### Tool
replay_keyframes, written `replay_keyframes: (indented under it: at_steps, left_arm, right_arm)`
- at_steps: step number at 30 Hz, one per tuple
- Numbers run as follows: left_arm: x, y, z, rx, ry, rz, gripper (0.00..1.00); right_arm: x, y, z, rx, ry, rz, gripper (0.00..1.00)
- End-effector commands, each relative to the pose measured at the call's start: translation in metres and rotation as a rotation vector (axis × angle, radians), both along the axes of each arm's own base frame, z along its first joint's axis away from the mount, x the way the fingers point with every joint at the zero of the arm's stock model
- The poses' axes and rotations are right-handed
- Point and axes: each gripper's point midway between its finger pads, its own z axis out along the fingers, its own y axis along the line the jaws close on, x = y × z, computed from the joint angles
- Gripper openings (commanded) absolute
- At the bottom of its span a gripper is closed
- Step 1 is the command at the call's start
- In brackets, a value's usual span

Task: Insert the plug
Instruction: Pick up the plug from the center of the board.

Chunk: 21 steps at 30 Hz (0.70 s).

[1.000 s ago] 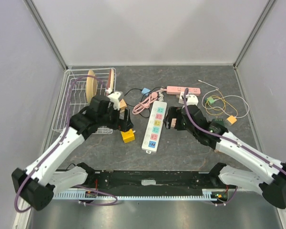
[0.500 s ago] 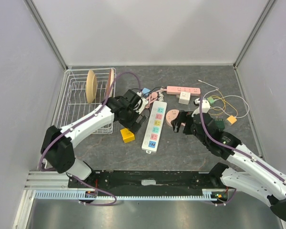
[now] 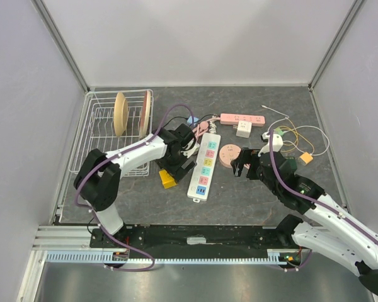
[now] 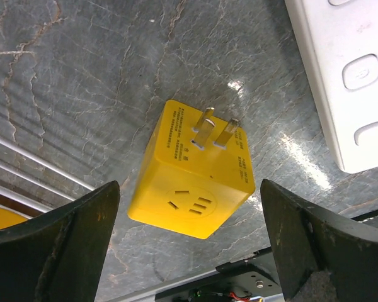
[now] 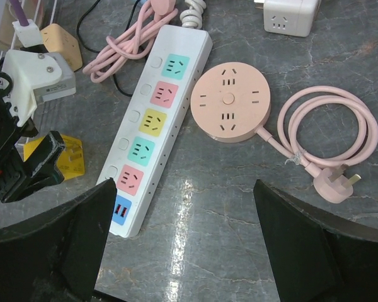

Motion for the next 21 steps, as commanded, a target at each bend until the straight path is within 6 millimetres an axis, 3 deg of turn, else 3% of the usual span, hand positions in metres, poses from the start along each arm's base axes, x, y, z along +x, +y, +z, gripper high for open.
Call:
replay_keyframes:
  at_steps: [1, 14, 21]
  left_arm:
    - [0.011, -0.007, 0.005, -0.005, -0.027, -0.058, 0.99]
    - [0.005, -0.017, -0.009, -0.006, 0.016, -0.084, 0.88]
    - [0.010, -0.031, 0.014, -0.090, -0.025, -0.046, 0.59]
  right_arm:
    - [0.002, -0.005, 0.005, -0.010, -0.017, -0.018, 0.98]
    - [0.003, -0.003, 0.003, -0.023, -0.012, -0.009, 0.98]
    - [0.001, -0.003, 0.010, -0.029, -0.036, 0.019, 0.98]
